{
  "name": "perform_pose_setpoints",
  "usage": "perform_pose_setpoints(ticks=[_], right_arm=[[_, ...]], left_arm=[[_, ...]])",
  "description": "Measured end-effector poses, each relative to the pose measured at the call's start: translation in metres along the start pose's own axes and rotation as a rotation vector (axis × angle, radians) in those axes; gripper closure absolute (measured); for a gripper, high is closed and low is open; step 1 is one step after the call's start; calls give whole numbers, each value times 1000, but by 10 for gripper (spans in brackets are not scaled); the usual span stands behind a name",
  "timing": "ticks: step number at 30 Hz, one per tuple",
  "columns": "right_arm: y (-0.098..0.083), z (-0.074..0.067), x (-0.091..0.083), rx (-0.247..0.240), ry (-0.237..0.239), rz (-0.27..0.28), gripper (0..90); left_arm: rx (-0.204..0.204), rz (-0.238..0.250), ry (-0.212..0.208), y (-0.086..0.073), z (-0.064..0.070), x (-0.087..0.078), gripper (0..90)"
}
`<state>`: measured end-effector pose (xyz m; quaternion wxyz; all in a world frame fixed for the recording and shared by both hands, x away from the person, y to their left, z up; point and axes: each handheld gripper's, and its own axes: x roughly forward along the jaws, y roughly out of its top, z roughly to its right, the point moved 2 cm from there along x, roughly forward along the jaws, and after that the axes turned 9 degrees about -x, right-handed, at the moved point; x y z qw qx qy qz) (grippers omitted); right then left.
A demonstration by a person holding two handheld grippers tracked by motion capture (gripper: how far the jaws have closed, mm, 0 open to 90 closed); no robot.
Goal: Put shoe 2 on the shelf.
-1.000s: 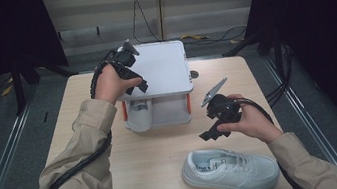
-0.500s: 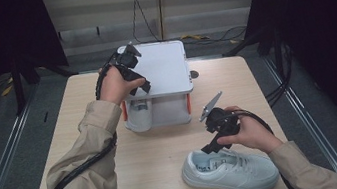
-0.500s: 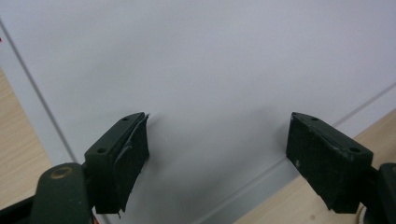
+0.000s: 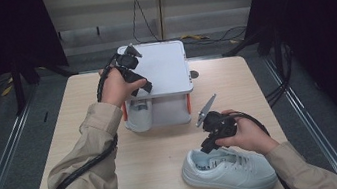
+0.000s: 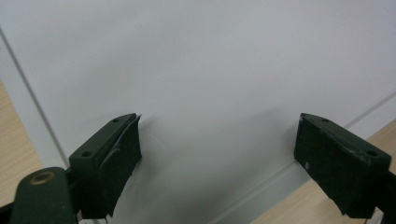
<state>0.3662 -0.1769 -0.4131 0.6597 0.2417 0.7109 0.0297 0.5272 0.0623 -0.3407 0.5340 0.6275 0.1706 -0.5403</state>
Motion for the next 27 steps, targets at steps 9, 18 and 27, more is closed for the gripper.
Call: perform_pose_setpoints(ticks=[9, 18, 27], right_arm=[[37, 9, -20, -45, -41, 43, 623], [-4, -4, -4, -13, -70, -26, 452], [-30, -7, 0, -58, -41, -70, 763]], left_arm=[[3, 7, -5, -1, -1, -1, 153], [-4, 18, 3, -3, 0, -1, 155], [-6, 17, 6, -3, 0, -1, 156]])
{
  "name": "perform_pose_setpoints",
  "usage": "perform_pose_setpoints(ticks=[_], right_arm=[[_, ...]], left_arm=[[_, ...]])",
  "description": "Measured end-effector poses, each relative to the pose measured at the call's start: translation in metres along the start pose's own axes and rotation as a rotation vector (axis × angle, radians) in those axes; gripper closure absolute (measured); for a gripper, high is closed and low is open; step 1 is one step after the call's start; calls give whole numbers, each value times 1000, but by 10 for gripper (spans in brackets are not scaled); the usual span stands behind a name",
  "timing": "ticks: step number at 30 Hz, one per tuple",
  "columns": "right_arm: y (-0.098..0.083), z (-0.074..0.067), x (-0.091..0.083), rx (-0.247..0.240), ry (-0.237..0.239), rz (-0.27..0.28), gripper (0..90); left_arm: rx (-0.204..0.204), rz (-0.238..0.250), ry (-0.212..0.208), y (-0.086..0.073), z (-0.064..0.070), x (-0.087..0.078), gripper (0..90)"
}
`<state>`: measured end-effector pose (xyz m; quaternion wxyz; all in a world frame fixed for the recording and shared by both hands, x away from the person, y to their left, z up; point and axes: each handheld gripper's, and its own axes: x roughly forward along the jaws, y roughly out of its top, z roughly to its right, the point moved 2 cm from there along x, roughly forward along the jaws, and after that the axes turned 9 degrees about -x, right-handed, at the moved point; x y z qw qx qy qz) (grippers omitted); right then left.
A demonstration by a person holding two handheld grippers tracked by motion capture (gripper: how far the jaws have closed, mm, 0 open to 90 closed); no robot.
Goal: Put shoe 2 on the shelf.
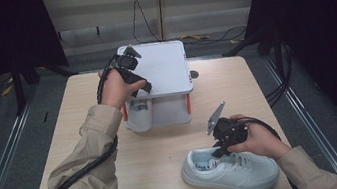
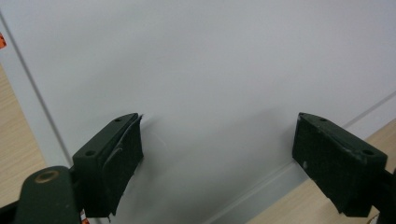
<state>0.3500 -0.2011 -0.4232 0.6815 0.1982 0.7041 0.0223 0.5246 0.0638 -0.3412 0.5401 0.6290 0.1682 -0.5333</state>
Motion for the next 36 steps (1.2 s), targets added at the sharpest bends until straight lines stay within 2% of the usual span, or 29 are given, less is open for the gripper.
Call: perform_pose_setpoints(ticks=[1, 2, 4, 5, 6, 7, 9, 12, 14, 16, 17, 18, 19, 20, 21, 22, 23, 25, 26, 29, 30, 31, 32, 34, 35, 36], right_arm=[[1, 3, -1, -4, 6, -5, 775], [2, 10, -4, -34, -8, -18, 786], [2, 13, -7, -32, -10, -18, 788], [3, 17, -9, -51, -25, -11, 788], [9, 28, -15, -67, -50, -2, 788], [9, 28, -15, -67, -50, -2, 788], [17, 38, -17, -91, -62, 7, 785], [29, 48, -8, -124, -51, -8, 772], [37, 48, 4, -117, -36, -15, 741], [40, 44, 9, -126, -33, 23, 675], [40, 42, 9, -114, -40, 30, 605], [40, 39, 7, -69, -33, 43, 497], [39, 37, 4, -53, -40, 37, 454], [36, 35, 0, -24, -83, 19, 374], [33, 35, -4, 0, -103, 34, 366], [30, 35, -10, 26, -97, 55, 366], [30, 35, -10, 26, -97, 55, 366], [17, 31, -27, 50, -124, 89, 359], [17, 31, -27, 50, -124, 89, 359], [-2, 24, -36, 77, -117, 59, 330], [-14, 20, -35, 103, -117, 31, 307], [-14, 20, -35, 103, -117, 31, 307], [-25, 17, -32, 120, -116, 21, 296], [-31, 15, -31, 132, -110, 23, 281], [-45, 13, -26, 146, -118, 3, 246], [-45, 13, -26, 146, -118, 3, 246]], left_arm=[[1, 0, -1, 0, 0, 0, 157], [-5, 3, -5, -1, 0, 0, 157], [-2, 2, -7, -1, 0, 0, 157], [-1, 2, -9, 0, -1, 0, 157], [2, 1, -11, 0, -1, 0, 157], [2, 1, -11, 0, -1, 0, 157], [8, 4, -8, 0, -1, 0, 157], [8, 8, -9, 0, -1, 0, 155], [10, 8, -12, 0, -1, 0, 154], [12, 6, -13, 0, -1, 0, 154], [16, 5, -12, 0, -1, 0, 154], [16, 5, -11, 0, -1, 1, 154], [17, 5, -9, 0, -1, 1, 150], [11, 9, -8, 0, -1, 1, 148], [11, 9, -8, 0, -1, 1, 148], [7, 15, -11, -1, 0, 1, 148], [7, 15, -11, -1, 0, 1, 148], [8, 22, -11, -2, -1, 1, 148], [11, 23, -11, -2, -1, 1, 148], [9, 26, -11, -2, -1, 1, 148], [10, 25, -11, -2, -1, 1, 148], [10, 24, -11, -2, -1, 1, 148], [9, 28, -11, -2, -1, 1, 148], [5, 31, -12, -3, -1, 1, 148], [5, 31, -12, -3, -1, 1, 148], [8, 31, -11, -3, -1, 1, 148]])
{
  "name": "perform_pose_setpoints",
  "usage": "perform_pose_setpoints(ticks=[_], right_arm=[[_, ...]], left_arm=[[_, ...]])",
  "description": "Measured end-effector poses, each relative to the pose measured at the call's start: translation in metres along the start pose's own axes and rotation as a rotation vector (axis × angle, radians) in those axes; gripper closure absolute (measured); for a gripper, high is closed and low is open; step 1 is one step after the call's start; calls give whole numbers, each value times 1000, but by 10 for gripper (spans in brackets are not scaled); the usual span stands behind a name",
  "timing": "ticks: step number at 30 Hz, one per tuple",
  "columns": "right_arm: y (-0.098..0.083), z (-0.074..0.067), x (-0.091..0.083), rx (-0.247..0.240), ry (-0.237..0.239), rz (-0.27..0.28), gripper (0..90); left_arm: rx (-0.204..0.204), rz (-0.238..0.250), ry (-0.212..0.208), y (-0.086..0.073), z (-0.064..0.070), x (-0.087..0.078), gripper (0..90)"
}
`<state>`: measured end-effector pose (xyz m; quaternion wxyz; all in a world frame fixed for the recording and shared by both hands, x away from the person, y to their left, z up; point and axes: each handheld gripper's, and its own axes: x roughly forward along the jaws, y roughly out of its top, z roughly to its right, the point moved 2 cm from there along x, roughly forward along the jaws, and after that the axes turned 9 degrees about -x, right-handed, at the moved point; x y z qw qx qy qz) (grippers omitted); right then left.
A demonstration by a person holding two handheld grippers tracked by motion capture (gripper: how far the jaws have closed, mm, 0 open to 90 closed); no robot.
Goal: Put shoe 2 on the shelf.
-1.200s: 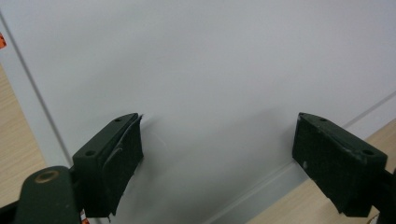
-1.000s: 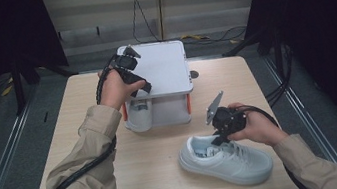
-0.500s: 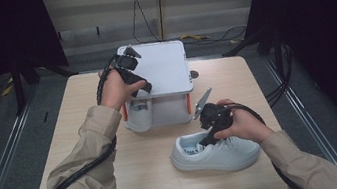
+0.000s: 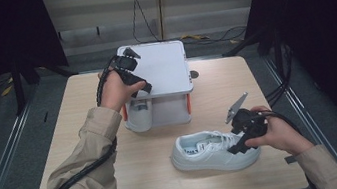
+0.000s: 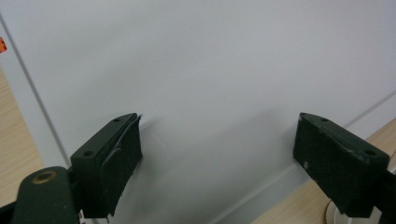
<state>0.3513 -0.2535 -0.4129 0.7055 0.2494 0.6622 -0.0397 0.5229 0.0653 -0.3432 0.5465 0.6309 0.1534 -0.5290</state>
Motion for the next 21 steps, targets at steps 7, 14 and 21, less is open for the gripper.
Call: perform_pose_setpoints(ticks=[7, 14, 21], right_arm=[[-32, 2, 11, 56, -61, -11, 156], [-32, 18, 11, 66, -66, -48, 154], [-33, 52, 9, 137, -141, -19, 216]], left_arm=[[-3, -9, 1, 1, 1, 0, 149], [-4, -13, 5, 1, 1, 0, 147], [-2, -10, 1, 2, 1, 1, 145]])
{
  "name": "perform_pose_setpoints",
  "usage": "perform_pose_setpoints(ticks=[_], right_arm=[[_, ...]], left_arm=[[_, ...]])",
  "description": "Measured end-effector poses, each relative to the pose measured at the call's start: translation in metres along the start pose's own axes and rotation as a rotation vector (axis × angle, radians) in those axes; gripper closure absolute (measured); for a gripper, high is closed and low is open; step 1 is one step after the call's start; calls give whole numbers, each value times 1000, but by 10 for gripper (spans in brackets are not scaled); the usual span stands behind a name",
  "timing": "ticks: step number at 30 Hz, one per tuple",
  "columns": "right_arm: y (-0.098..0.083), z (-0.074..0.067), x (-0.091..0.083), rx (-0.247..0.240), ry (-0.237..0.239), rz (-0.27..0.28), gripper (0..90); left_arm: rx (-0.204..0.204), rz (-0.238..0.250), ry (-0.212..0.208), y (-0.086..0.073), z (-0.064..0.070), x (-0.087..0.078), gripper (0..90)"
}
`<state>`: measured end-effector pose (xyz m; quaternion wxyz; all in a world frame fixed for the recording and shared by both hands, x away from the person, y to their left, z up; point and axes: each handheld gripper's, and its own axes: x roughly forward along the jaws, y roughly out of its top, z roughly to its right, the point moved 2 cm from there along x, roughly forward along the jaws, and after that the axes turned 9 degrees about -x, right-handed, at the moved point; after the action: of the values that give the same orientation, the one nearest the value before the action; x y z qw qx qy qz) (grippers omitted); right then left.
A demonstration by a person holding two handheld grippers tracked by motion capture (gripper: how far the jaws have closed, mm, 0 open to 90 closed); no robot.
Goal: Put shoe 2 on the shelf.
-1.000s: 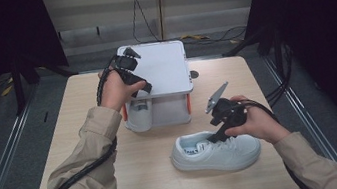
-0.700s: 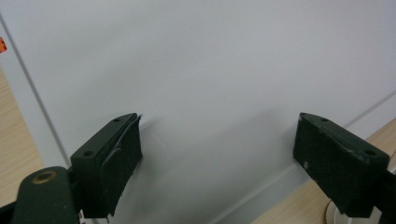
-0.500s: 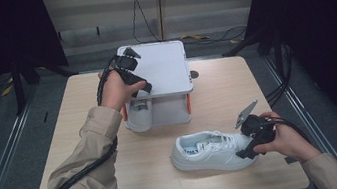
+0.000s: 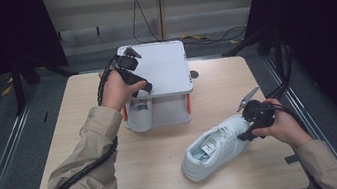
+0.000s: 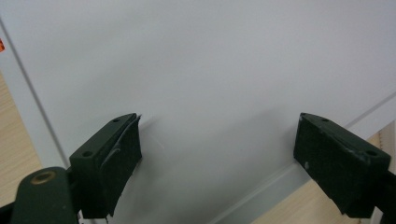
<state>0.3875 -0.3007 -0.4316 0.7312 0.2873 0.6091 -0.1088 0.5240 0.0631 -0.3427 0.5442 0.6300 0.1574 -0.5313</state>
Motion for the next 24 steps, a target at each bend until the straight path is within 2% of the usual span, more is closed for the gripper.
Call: perform_pose_setpoints(ticks=[3, 5, 8, 11, 12, 13, 14, 15, 16, 17, 19, 20, 23, 24], right_arm=[[5, 11, 3, 23, -8, -9, 208], [13, 21, 6, 41, -43, -6, 214], [18, 25, 9, 66, -63, 12, 239], [24, 26, 10, 77, -63, 16, 256], [24, 24, 7, 103, -55, 21, 256], [23, 22, 4, 126, -21, 51, 255], [23, 22, 4, 126, -21, 51, 255], [24, 20, -1, 151, 8, 71, 254], [24, 17, -8, 144, -2, 78, 249], [26, 8, -19, 135, 4, 87, 242], [29, -2, -27, 119, 30, 94, 228], [29, -2, -27, 119, 30, 94, 228], [36, -20, -38, 99, 47, 98, 227], [43, -31, -43, 83, 64, 109, 228]], left_arm=[[6, -2, -1, 0, 0, 0, 144], [3, -2, -4, 1, 0, 0, 144], [0, -1, -5, 1, 0, 1, 143], [9, 0, -4, 0, 0, 0, 143], [9, 1, -4, 0, 0, 0, 143], [9, 1, -5, 0, 0, 0, 143], [9, 3, -6, 0, 0, 0, 143], [9, 3, -6, 0, 0, 0, 143], [9, 3, -6, 0, 0, 0, 143], [9, 4, -6, 0, 0, 0, 143], [8, 5, -7, 0, 0, 0, 143], [7, 6, -5, 0, 0, 0, 143], [0, 2, -1, 1, 0, 1, 143], [1, 0, -2, 1, 0, 1, 142]])
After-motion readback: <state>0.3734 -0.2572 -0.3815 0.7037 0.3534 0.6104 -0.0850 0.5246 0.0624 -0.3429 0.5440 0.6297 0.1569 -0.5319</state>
